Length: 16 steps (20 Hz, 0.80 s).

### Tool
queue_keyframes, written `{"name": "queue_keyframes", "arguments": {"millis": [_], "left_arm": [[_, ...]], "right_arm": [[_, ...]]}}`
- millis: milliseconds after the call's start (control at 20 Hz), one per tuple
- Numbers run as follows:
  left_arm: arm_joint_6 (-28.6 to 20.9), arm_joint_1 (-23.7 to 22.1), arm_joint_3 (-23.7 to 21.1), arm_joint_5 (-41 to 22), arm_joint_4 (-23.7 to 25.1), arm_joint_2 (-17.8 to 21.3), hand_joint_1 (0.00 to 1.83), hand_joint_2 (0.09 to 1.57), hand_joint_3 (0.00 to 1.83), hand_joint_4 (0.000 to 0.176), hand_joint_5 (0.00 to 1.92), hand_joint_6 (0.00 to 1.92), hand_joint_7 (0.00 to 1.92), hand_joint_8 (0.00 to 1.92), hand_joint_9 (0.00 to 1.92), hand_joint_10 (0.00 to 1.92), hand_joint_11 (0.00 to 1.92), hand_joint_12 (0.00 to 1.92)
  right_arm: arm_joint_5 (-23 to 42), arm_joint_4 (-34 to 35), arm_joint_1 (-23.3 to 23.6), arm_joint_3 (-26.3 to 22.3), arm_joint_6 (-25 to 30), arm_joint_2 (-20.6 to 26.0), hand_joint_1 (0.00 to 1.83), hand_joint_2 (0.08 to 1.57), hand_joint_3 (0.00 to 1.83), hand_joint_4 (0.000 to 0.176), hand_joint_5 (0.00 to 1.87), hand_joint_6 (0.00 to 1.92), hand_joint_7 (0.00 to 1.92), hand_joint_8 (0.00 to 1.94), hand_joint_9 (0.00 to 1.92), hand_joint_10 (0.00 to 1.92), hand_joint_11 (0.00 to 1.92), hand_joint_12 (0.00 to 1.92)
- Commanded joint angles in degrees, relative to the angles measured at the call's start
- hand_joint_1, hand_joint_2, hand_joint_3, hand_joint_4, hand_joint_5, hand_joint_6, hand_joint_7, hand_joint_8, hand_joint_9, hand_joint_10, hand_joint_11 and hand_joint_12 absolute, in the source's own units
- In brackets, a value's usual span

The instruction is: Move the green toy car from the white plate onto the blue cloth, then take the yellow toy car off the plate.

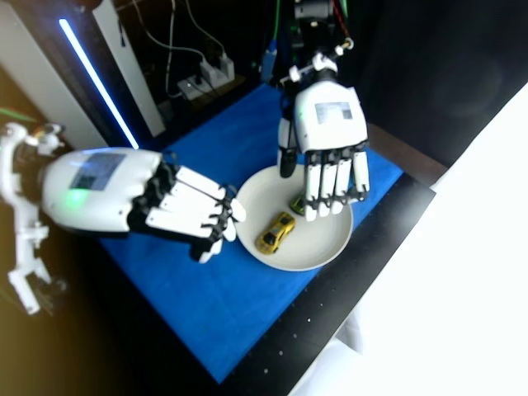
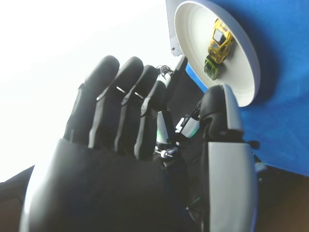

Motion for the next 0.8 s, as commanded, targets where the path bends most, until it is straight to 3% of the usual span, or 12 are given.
{"name": "queue_keyframes", "arguments": {"millis": [0, 400, 750], "left_arm": [[0.09, -0.32, 0.38, -5.74, -0.26, -0.37, 1.00, 0.93, 0.00, 0.000, 0.68, 0.00, 0.77, 0.00, 0.67, 0.23, 0.19, 1.34], [0.11, 0.83, 1.85, -4.89, -1.79, -1.31, 0.98, 0.95, 0.00, 0.000, 0.69, 0.01, 0.77, 0.01, 0.72, 0.19, 0.24, 1.37], [0.19, 1.12, 2.77, -4.46, -2.45, -1.91, 0.94, 1.00, 0.01, 0.000, 0.70, 0.01, 0.80, 0.02, 0.74, 0.20, 0.26, 1.41]], "right_arm": [[6.98, 0.16, 0.41, 0.15, -0.18, 0.06, 1.02, 1.06, 0.00, 0.000, 0.56, 0.39, 0.63, 0.57, 0.50, 1.11, 0.29, 1.64], [6.98, 0.16, 0.41, 0.10, -0.18, 0.06, 0.99, 1.06, 0.00, 0.000, 0.55, 0.39, 0.64, 0.54, 0.53, 1.05, 0.25, 1.66], [6.98, 0.13, 0.41, 0.02, -0.18, 0.06, 1.06, 1.04, 0.00, 0.000, 0.56, 0.41, 0.64, 0.58, 0.51, 1.13, 0.22, 1.72]]}}
